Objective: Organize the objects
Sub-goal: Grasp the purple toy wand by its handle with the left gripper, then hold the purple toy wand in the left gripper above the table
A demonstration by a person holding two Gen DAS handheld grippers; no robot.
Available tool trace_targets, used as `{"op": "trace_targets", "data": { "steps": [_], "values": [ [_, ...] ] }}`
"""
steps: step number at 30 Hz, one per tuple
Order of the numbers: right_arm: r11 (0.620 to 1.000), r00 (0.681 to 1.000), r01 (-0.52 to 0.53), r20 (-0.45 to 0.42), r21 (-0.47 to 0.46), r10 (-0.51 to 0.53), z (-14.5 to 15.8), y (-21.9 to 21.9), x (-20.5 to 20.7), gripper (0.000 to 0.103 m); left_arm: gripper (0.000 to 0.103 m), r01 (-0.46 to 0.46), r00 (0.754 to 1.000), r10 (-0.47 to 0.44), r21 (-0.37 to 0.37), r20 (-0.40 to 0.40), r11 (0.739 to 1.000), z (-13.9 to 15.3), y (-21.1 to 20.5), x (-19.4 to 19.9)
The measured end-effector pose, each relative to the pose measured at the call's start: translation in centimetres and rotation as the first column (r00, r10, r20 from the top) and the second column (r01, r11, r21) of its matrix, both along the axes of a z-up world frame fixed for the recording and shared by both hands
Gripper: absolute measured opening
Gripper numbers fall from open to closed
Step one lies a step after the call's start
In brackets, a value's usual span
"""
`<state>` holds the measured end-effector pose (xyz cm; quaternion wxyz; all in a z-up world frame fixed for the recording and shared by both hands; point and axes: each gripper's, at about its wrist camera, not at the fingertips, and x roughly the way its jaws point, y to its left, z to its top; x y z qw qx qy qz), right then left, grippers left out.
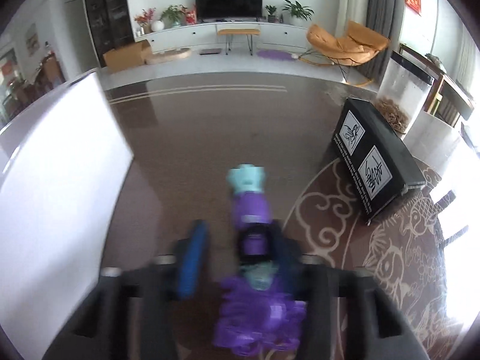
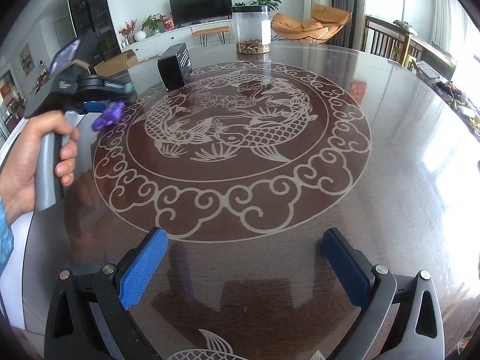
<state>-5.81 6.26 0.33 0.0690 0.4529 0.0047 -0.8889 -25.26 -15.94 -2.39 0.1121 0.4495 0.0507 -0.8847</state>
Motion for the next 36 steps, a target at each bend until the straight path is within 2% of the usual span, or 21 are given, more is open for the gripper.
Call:
{"op": "trace_targets", "data": {
  "steps": [1, 2, 7, 14, 15, 16, 17, 19, 23, 33, 36],
  "values": [
    [1.0, 1.0, 0.0, 0.001, 0.003, 0.0, 0.0, 0.0, 0.0, 0.103, 0.021, -0.006, 1.0, 0.006, 0.002, 0.003, 1.0, 0.0, -0.1, 0.5],
    [1.0, 1.0, -0.001, 0.001, 0.005, 0.001, 0.0, 0.0, 0.0, 0.103, 0.02, -0.014, 1.0, 0.014, 0.009, 0.005, 1.0, 0.1, -0.2, 1.0],
    [1.0, 1.0, -0.001, 0.002, 0.007, 0.001, 0.0, 0.0, 0.0, 0.103, 0.019, -0.051, 0.999, 0.051, 0.022, 0.011, 0.998, 0.1, 0.7, 5.9],
    [1.0, 1.0, -0.002, 0.002, 0.009, 0.002, 0.0, -0.1, 0.1, 0.103, 0.021, -0.027, 1.0, 0.027, 0.004, 0.015, 1.0, -0.2, 2.4, 12.7],
    [1.0, 1.0, -0.002, 0.002, 0.009, 0.002, 0.0, -0.1, 0.1, 0.103, 0.024, -0.016, 1.0, 0.016, -0.01, 0.019, 1.0, -0.2, 2.7, 13.3],
    [1.0, 1.0, -0.002, 0.003, 0.01, 0.002, -0.1, -0.1, 0.1, 0.103, 0.042, -0.013, 1.0, 0.013, -0.029, 0.025, 1.0, -0.1, 3.1, 13.4],
    [1.0, 1.0, -0.002, 0.003, 0.01, 0.002, -0.1, -0.1, 0.1, 0.103, 0.07, -0.013, 0.999, 0.014, -0.05, 0.034, 0.999, -0.1, 3.2, 13.6],
    [1.0, 1.0, -0.002, 0.003, 0.009, 0.002, -0.1, -0.1, 0.1, 0.103, 0.098, -0.003, 0.998, 0.007, -0.06, 0.058, 0.998, -0.6, 3.0, 13.7],
    [1.0, 1.0, -0.002, 0.003, 0.013, 0.002, -0.1, -0.1, 0.1, 0.103, 0.103, -0.026, 0.999, 0.026, 0.009, 0.039, 1.0, -1.2, 1.8, 14.2],
    [1.0, 1.0, -0.005, 0.007, 0.026, 0.005, -0.2, -0.1, 0.1, 0.103, 0.103, -0.016, 0.999, 0.016, 0.01, 0.031, 1.0, -1.2, 1.9, 14.1],
    [0.999, 1.0, -0.007, 0.014, 0.054, 0.006, -0.3, -0.4, 0.1, 0.103, 0.103, -0.017, 0.999, 0.016, 0.01, 0.032, 1.0, -1.2, 1.9, 14.1]
  ]
}}
